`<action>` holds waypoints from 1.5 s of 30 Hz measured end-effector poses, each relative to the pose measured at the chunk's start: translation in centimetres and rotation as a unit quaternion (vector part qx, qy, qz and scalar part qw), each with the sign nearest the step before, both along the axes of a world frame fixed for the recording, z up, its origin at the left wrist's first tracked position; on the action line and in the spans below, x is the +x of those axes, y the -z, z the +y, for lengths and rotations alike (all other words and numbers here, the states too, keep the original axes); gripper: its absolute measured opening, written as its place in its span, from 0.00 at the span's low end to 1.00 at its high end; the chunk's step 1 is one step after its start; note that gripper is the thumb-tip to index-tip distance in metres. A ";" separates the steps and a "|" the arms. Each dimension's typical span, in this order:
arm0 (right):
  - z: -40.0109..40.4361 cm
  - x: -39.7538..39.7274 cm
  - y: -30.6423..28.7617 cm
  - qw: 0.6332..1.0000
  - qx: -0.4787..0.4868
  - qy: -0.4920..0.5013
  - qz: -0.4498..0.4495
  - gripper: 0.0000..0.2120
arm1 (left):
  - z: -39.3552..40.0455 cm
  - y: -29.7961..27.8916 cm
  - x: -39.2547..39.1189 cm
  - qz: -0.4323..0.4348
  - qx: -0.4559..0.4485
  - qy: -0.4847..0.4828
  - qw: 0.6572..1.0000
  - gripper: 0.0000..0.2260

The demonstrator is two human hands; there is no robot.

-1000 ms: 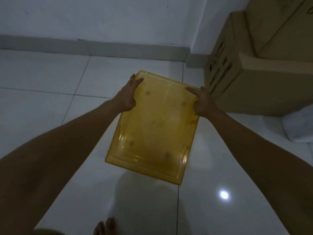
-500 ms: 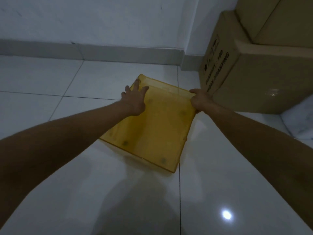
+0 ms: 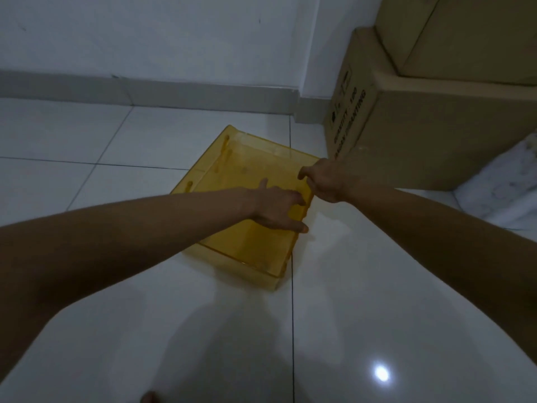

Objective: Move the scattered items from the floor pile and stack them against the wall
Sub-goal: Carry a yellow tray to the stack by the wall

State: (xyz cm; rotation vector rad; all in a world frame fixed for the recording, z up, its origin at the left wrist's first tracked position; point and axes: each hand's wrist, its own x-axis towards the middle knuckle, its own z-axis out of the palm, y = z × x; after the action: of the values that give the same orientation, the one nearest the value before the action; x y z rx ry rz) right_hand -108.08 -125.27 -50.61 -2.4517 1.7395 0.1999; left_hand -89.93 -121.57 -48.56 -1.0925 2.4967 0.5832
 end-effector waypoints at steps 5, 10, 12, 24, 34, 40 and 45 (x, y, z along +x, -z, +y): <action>0.9 0.8 -1.3 0.998 0.027 -0.024 0.055 0.17 | -0.4 -1.2 -0.9 -0.043 -0.002 0.031 0.999 0.36; 1.8 1.3 -1.4 0.996 0.037 -0.027 0.078 0.17 | -0.5 -2.4 0.2 -0.071 0.032 0.025 0.997 0.36; 2.1 1.7 -1.5 0.996 0.047 -0.022 0.076 0.17 | -0.8 -2.5 1.0 -0.089 0.027 0.031 0.995 0.35; 4.7 10.0 -2.0 0.992 0.091 -0.056 -0.059 0.25 | -4.9 -4.1 11.1 -0.303 -0.191 0.070 0.931 0.18; 3.3 10.1 -1.8 0.984 0.146 -0.097 -0.010 0.27 | -3.7 -1.2 12.6 -0.222 -0.200 -0.065 0.952 0.24; 2.7 10.0 -1.9 0.976 0.128 -0.157 0.075 0.24 | -2.1 0.4 9.9 -0.136 -0.041 -0.187 0.972 0.27; 1.7 9.2 -2.4 0.983 0.100 -0.139 0.070 0.30 | -1.9 2.1 8.9 -0.025 -0.090 -0.409 0.908 0.34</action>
State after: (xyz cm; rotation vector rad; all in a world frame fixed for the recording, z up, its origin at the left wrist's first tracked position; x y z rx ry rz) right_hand -98.92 -123.61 -48.18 -2.5702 1.3383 0.5595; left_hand -80.98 -123.47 -50.63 -2.2103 1.9856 0.5153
